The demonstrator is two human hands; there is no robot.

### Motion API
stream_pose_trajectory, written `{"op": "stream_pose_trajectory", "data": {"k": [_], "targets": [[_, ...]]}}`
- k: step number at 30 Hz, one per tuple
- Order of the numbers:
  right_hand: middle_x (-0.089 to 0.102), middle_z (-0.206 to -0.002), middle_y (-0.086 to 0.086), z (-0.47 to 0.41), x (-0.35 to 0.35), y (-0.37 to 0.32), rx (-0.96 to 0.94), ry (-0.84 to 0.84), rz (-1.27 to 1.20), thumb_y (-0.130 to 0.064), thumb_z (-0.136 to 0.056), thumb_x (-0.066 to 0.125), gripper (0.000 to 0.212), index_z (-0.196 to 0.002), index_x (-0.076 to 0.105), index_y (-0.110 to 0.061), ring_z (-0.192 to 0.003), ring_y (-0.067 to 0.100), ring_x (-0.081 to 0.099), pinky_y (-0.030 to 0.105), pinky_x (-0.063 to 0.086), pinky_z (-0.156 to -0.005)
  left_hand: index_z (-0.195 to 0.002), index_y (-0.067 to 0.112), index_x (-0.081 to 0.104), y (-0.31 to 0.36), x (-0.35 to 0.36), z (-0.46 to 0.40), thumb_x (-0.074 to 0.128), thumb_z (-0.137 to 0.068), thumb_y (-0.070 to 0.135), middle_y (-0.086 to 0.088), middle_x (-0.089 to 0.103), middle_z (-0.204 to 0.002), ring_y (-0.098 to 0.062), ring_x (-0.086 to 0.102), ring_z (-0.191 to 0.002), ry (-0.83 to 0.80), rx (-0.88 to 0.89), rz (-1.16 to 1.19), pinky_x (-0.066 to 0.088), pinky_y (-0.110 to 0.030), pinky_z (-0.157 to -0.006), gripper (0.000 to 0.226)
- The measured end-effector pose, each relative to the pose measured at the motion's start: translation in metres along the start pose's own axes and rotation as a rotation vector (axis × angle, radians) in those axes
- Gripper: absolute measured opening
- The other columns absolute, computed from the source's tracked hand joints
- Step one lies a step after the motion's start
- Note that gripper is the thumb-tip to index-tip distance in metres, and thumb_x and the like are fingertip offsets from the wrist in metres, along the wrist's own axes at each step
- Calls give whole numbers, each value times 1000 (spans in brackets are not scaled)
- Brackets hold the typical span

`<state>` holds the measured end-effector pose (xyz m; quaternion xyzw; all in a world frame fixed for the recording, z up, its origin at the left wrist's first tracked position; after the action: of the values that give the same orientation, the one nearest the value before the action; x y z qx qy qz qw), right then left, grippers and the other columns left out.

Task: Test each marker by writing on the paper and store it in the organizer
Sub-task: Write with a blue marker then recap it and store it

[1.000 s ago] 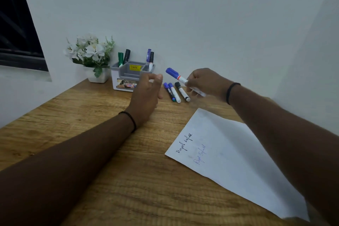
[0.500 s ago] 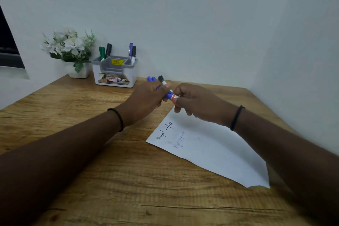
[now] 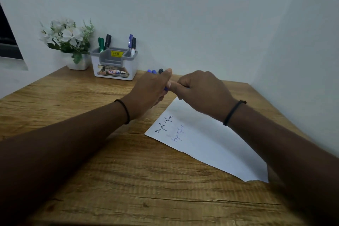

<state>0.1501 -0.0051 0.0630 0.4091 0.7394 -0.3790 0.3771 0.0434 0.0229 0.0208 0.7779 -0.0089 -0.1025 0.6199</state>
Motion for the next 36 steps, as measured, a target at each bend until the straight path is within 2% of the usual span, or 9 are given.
{"op": "stream_pose_trajectory", "data": {"k": [6, 9, 11, 17, 20, 23, 26, 31, 36], "targets": [[37, -49, -4, 15, 6, 43, 337, -287, -476, -58, -92, 53, 51, -63, 57, -16, -41, 12, 24, 21, 19, -40, -56, 22, 39, 27, -58, -10, 33, -101, 37, 6, 37, -40, -9, 31, -35, 226, 256, -190, 26, -23, -42, 48], [55, -65, 2, 19, 4, 60, 311, -277, -557, -36, -101, 48, 17, -101, 63, -28, -48, 13, 33, 21, 25, -42, -52, 11, 47, 19, -61, -8, 32, -101, 41, -1, 43, -44, -7, 34, -35, 212, 319, -446, 30, -25, -48, 60], [63, -77, 3, 20, 4, 60, 252, -250, -657, -23, -104, 44, 26, -121, 58, -39, -56, 14, 44, 21, 34, -45, -57, 0, 55, 11, -38, -7, 31, -102, 41, -12, 54, -50, -7, 40, -39, 118, 316, -585, 34, -27, -53, 65], [70, -121, 21, 31, 19, 53, 228, -471, -1247, -22, -92, 58, 36, -125, 58, -8, -116, 31, 67, 40, 56, -97, -67, 17, 48, -11, 3, -8, 35, -95, 54, 0, 50, -62, -15, 43, -57, -99, 299, -869, 31, -32, -55, 48], [74, -92, 14, 30, 16, 59, 172, -347, -1122, -23, -86, 69, 24, -102, 57, -10, -91, 26, 72, 36, 56, -77, -77, 19, 47, -21, 3, -9, 39, -96, 47, -3, 55, -74, -18, 48, -67, -118, 189, -971, 36, -35, -60, 35], [54, -54, 7, 28, 22, 62, 229, -226, -1122, -47, -99, 52, 39, -86, 58, -11, -51, 21, 50, 31, 36, -54, -81, 22, 47, -27, 4, -8, 42, -93, 31, -1, 57, -78, -18, 50, -71, -119, 128, -993, 39, -34, -62, 17], [47, -55, 8, 31, 41, 64, 299, -262, -1091, -56, -100, 40, 57, -90, 69, -9, -48, 19, 41, 26, 34, -48, -88, 22, 50, -24, 9, -5, 41, -93, 26, 1, 58, -77, -18, 53, -71, -137, 167, -997, 39, -33, -61, 11], [68, -77, 17, 43, 57, 69, 373, -294, -1072, -10, -98, 50, 19, -104, 67, -3, -65, 22, 61, 26, 53, -55, -116, 41, 48, -25, 21, 3, 40, -94, 28, 12, 50, -72, -5, 48, -66, -269, 213, -1093, 31, -25, -53, 26], [65, -71, 14, 40, 56, 71, 406, -271, -982, -4, -92, 59, 7, -96, 65, -2, -58, 21, 57, 26, 50, -49, -120, 44, 52, -31, 24, 2, 42, -93, 35, 12, 57, -92, -5, 49, -75, -324, 231, -1144, 33, -23, -57, 30]]}}
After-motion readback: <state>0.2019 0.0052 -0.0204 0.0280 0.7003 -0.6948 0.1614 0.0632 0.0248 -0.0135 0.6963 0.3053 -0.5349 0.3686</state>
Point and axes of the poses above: each hand's wrist, its own z-axis away from the middle knuckle, its own x-axis out of the palm, y = z × x, the point moved 10 cm from there along -z, towards the middle knuckle
